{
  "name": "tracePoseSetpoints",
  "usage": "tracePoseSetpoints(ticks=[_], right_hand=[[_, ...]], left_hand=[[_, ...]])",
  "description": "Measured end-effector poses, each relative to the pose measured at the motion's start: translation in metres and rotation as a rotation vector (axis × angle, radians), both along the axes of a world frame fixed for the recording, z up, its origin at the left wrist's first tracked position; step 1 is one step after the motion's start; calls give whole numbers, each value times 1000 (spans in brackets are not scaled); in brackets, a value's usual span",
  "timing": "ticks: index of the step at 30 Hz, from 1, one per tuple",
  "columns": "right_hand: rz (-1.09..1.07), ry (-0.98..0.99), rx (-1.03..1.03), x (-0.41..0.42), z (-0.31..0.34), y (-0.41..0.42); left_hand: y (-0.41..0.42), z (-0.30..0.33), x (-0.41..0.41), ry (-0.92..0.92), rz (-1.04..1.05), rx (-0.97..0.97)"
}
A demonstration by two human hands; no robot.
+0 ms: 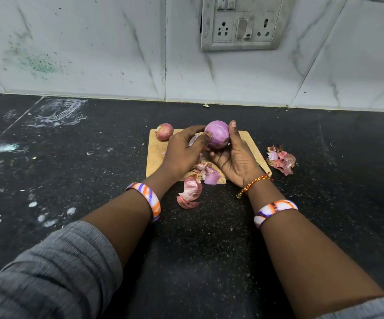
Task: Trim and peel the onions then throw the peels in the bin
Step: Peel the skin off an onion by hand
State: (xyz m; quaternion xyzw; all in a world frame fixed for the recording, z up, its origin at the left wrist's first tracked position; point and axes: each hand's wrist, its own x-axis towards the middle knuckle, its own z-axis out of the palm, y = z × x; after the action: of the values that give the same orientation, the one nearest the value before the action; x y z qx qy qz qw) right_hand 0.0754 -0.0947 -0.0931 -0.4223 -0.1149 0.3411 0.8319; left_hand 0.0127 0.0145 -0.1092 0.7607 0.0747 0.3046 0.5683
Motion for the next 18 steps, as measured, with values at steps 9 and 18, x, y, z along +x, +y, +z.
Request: tracePoseSetpoints(ticks=[9, 18], right_hand=[[11, 22, -11, -1, 2, -1], [31, -26, 39, 0, 0, -3]], left_hand=[[2, 2, 0, 31, 54, 9], [-2, 2, -3, 46, 140, 119]])
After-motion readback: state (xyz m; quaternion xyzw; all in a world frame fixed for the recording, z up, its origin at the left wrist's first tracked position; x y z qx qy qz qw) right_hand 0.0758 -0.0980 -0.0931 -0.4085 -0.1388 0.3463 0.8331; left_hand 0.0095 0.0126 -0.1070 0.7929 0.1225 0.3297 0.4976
